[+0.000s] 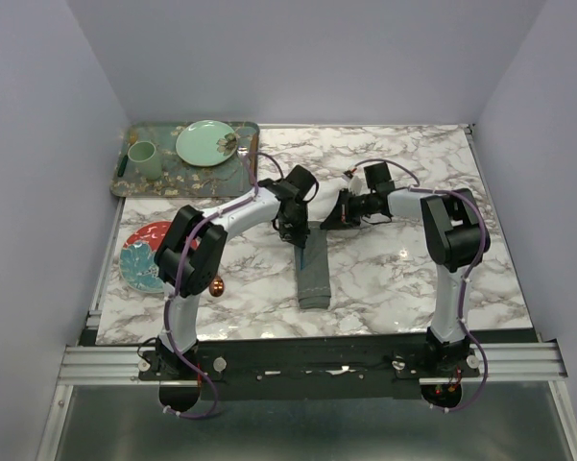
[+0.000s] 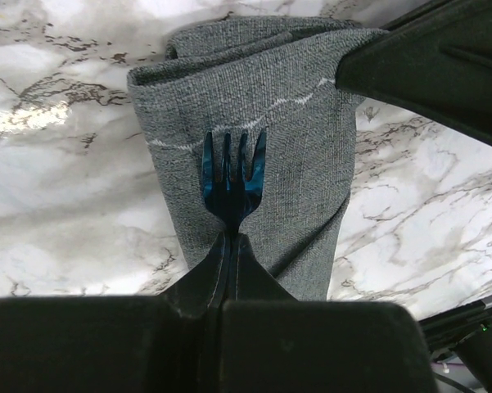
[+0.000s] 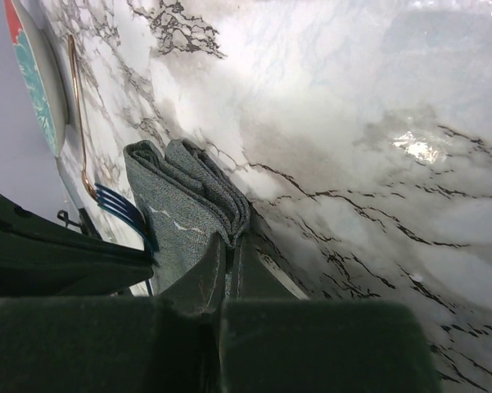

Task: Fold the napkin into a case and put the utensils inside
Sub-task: Insert the fork into the folded napkin, then pick up the spoon from the center of the board.

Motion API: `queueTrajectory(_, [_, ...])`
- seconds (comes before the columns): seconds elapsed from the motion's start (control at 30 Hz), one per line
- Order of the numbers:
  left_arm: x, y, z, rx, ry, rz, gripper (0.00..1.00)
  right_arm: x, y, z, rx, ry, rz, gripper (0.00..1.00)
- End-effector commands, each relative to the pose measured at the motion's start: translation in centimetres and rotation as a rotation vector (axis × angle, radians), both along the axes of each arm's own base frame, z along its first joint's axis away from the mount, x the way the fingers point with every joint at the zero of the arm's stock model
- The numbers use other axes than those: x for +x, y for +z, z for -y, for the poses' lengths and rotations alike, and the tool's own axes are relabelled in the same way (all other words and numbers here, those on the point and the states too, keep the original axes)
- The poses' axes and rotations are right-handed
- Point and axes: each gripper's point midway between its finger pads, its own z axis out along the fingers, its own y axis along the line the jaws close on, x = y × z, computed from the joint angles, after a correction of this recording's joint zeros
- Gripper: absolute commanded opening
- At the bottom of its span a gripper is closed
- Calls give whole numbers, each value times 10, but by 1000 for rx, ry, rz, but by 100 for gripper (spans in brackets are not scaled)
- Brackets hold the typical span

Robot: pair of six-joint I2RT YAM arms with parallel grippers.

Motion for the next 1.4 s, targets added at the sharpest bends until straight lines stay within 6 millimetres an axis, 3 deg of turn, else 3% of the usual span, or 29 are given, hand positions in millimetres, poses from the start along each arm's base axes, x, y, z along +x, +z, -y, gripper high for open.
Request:
queueTrajectory(0.0, [-12, 9, 8, -39, -13, -17, 0, 0, -12, 11, -85, -50, 20, 1])
queueTrajectory(0.17, [-16, -1, 3, -15, 2, -42, 1, -1, -8, 12, -83, -52, 31, 1])
queueTrajectory(0.33, [-10, 3, 2, -8, 0, -19, 23, -4, -6, 15, -93, -62, 39, 1])
queueTrajectory(0.4, [-3, 13, 5, -17, -16, 16, 34, -5, -3, 14, -88, -60, 41, 1])
queueTrajectory(0.53, [15, 44, 1, -26, -60, 130, 45, -5, 4, 15, -85, -57, 60, 1])
queueTrajectory(0.6, [20, 64, -12, -28, -97, 193, 47, -7, 8, 14, -79, -43, 73, 19])
queueTrajectory(0.63, [24, 70, -22, -23, -114, 221, 53, -6, 16, 14, -75, -42, 94, 29])
queueTrajectory(0.67, [31, 76, -38, -30, -121, 241, 58, -7, 19, 14, -78, -37, 100, 47])
queueTrajectory(0.77, [40, 101, -87, -37, -226, 367, 77, -7, 40, 14, -69, -11, 142, 70])
queueTrajectory(0.83, [33, 115, -114, -24, -324, 443, 88, -4, 54, 12, -59, 19, 185, 78])
queueTrajectory(0.93, [17, 114, -159, 54, -365, 407, 87, -2, 79, 11, -51, 69, 265, 86])
queueTrajectory(1.0, [9, 105, -191, 117, -303, 361, 86, -3, 92, 12, -60, 106, 315, 98])
queueTrajectory(1.13, [8, 85, -230, 157, -179, 299, 78, -1, 123, 13, -72, 188, 446, 100])
queueTrajectory(1.37, [0, 42, -230, 88, -86, 143, 60, -3, 141, 28, -173, 274, 585, 100])
